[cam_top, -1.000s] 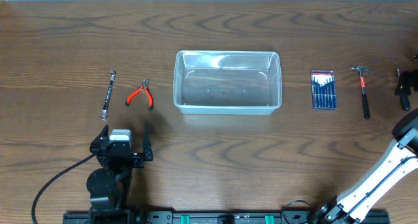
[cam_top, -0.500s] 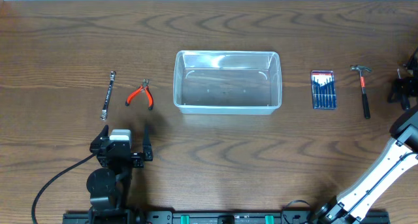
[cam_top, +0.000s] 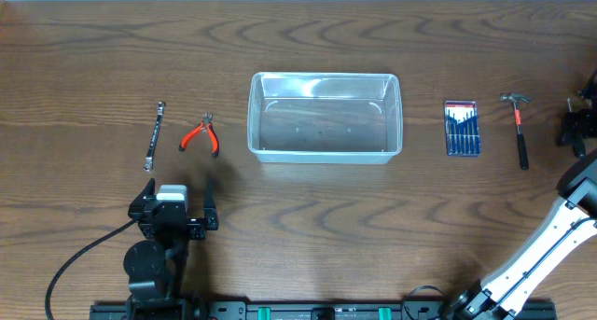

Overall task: Pack container
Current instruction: 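Lower the right gripper and close it on the screwdriver's black handle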

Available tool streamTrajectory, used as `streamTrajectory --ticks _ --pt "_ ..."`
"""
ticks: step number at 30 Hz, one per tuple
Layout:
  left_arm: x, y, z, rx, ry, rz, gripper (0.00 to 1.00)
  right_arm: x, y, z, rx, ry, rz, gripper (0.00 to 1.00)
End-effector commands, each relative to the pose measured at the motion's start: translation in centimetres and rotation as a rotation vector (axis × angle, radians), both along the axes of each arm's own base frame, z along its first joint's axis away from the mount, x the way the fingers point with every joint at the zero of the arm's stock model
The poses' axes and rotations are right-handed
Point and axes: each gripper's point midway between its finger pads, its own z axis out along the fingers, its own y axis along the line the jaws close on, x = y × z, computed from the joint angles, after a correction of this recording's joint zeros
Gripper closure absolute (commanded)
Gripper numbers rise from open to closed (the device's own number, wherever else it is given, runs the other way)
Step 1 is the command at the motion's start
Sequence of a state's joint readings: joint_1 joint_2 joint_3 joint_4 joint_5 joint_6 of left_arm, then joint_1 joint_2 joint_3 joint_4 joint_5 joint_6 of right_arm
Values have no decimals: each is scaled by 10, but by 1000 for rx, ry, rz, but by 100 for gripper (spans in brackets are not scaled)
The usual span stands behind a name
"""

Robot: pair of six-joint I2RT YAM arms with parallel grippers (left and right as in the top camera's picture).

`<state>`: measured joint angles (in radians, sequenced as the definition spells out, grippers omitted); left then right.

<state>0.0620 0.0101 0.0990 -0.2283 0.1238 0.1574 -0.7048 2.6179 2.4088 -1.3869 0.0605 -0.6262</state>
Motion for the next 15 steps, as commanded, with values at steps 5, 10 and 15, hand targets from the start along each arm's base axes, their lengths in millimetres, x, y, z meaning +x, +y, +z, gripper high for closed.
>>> streamTrajectory --ticks 5,10,15 --pt "0 2 -13 -1 28 12 2 -2 2 -5 -1 21 32 1" --pt "0 2 -13 -1 28 12 2 -9 7 -18 17 49 34 1" --pt "0 2 -13 -1 28 12 2 -12 5 -23 1 69 35 1"
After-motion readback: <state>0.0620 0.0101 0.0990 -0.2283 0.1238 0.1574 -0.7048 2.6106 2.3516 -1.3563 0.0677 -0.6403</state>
